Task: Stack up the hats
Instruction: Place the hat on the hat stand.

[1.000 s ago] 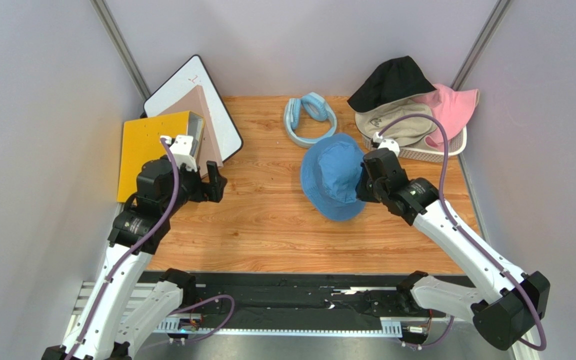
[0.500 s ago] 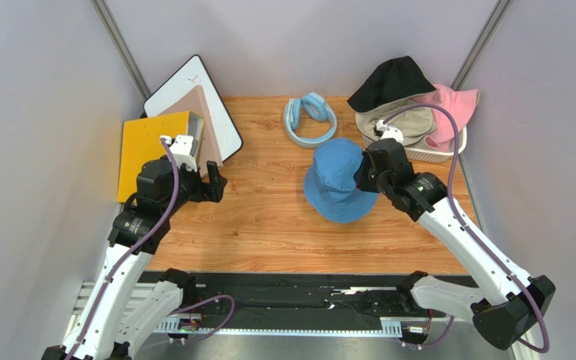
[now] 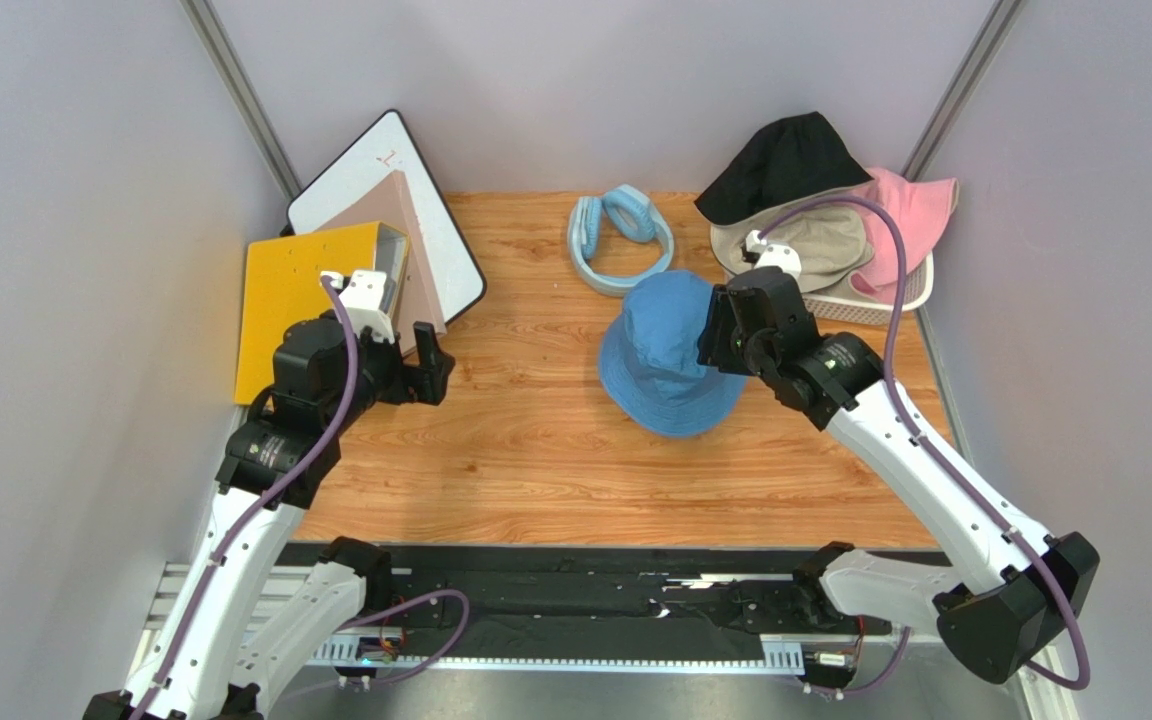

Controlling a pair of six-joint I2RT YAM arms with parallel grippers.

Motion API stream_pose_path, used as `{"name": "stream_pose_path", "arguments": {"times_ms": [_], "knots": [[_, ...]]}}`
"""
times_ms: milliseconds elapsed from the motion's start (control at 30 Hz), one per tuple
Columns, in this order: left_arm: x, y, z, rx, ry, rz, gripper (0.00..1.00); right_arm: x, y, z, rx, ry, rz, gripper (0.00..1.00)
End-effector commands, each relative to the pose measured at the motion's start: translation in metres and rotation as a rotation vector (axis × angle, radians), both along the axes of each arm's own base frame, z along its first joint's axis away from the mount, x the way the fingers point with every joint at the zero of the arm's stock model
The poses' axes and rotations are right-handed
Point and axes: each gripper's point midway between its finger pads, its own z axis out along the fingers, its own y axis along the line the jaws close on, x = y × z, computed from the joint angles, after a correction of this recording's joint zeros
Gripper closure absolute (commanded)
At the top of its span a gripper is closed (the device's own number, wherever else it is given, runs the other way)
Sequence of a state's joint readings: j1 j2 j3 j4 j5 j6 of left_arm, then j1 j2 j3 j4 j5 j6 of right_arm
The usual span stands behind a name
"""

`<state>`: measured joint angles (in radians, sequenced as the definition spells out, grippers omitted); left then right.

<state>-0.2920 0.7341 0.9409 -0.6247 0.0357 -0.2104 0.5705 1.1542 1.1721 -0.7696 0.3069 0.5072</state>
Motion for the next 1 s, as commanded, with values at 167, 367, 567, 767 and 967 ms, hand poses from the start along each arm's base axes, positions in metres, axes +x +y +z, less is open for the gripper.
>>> {"name": "stream_pose_path", "arguments": {"times_ms": [167,367,567,767,967], "knots": [[-0.001,0.002,0.005,0.013,-0.019,-0.002,0.01,-0.009,-0.021,0.039,0.002,-0.105,-0.042,0.27],[-0.001,0.002,0.005,0.011,-0.021,0.000,0.00,-0.014,-0.041,0.065,-0.025,-0.166,-0.083,0.17],[-0.001,0.005,0.005,0.014,-0.023,0.014,0.01,-0.002,-0.079,0.089,-0.044,-0.174,-0.175,0.15],[0.000,0.006,0.005,0.018,-0.021,0.019,0.01,0.038,-0.113,0.107,-0.009,-0.189,-0.276,0.16],[0.000,0.006,0.004,0.023,-0.019,0.021,0.01,0.103,-0.137,0.110,0.089,-0.232,-0.393,0.20]]}}
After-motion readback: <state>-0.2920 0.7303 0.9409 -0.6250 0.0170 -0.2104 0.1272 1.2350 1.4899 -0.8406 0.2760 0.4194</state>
